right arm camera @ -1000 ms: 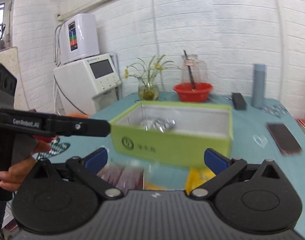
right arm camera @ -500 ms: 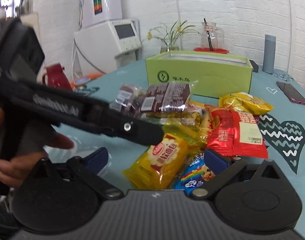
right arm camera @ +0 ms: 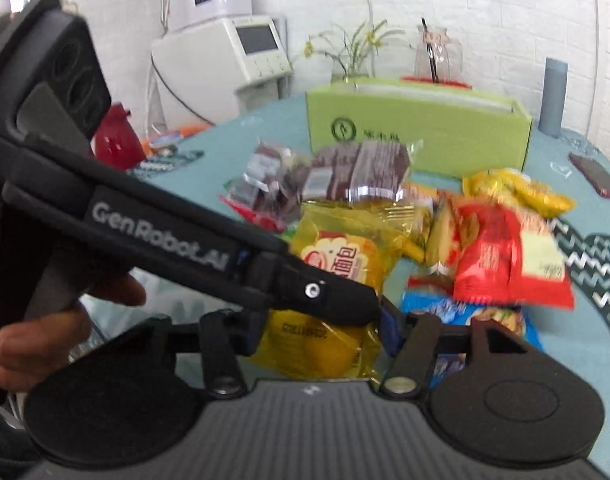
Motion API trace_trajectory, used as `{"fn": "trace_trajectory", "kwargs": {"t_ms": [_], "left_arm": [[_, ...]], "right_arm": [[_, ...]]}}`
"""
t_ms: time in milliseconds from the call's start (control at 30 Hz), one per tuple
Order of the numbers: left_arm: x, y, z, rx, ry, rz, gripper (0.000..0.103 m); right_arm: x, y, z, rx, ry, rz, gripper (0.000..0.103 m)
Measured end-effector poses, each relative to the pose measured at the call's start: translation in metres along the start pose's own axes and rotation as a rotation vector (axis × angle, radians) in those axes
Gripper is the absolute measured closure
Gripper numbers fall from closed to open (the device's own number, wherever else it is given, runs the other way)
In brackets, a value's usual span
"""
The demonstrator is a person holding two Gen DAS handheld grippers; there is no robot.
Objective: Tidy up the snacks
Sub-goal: 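Grasp the yellow cake pack with the left gripper and drop it into the box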
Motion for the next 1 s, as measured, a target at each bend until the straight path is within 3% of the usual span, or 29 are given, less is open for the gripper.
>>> {"fn": "trace_trajectory", "kwargs": {"t_ms": [133, 233, 400, 533, 700, 767, 800, 833, 933, 1000], "left_arm": [[-0.046, -0.016, 0.024, 0.054, 0.041, 0.066, 0.082], [-0.106, -0.009, 0.04, 0.075, 0.081, 0.124, 0.082], [-0.205, 0.028, 0.043, 0.013, 0.103, 0.183, 0.082], [-0.263, 0.068, 0.021, -0.062, 0.086, 0.179, 0.083], [-0.29, 0.111, -0.014, -0.161, 0.073, 0.16, 0.082], [-0.292, 0.119, -0.024, -0.194, 0.075, 0.176, 0.075], [-0.293, 0.121, -0.028, -0.213, 0.075, 0.189, 0.062], [-0.294, 0.119, -0.031, -0.227, 0.067, 0.203, 0.055], [-0.291, 0.095, -0.019, -0.199, 0.059, 0.253, 0.053], [-0.281, 0.067, -0.002, -0.17, 0.086, 0.311, 0.046]], "right_arm": [[-0.046, -0.006, 0.024, 0.029, -0.057, 0.084, 0.039], [-0.089, 0.013, 0.059, 0.083, -0.114, 0.126, 0.039], [-0.149, 0.078, 0.126, 0.095, -0.103, 0.12, 0.039], [-0.169, 0.138, 0.165, 0.054, -0.07, 0.067, 0.039], [-0.164, 0.193, 0.187, -0.001, -0.05, -0.007, 0.038], [-0.159, 0.206, 0.19, -0.02, -0.039, -0.027, 0.033], [-0.156, 0.207, 0.192, -0.021, -0.03, -0.033, 0.026], [-0.154, 0.205, 0.194, -0.012, -0.025, -0.032, 0.024], [-0.157, 0.168, 0.197, 0.019, -0.011, 0.042, 0.021], [-0.16, 0.128, 0.192, 0.054, -0.023, 0.112, 0.007]]}}
Point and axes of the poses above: each gripper's, at about its wrist camera, not at the fingertips, and y roughly the way its jaws point, z to its right, x to its underside, the point moved 8 cm from there along y, roughly the way its jaws point, and after that the axes turned 15 degrees about -y, right-handed, at the moved point
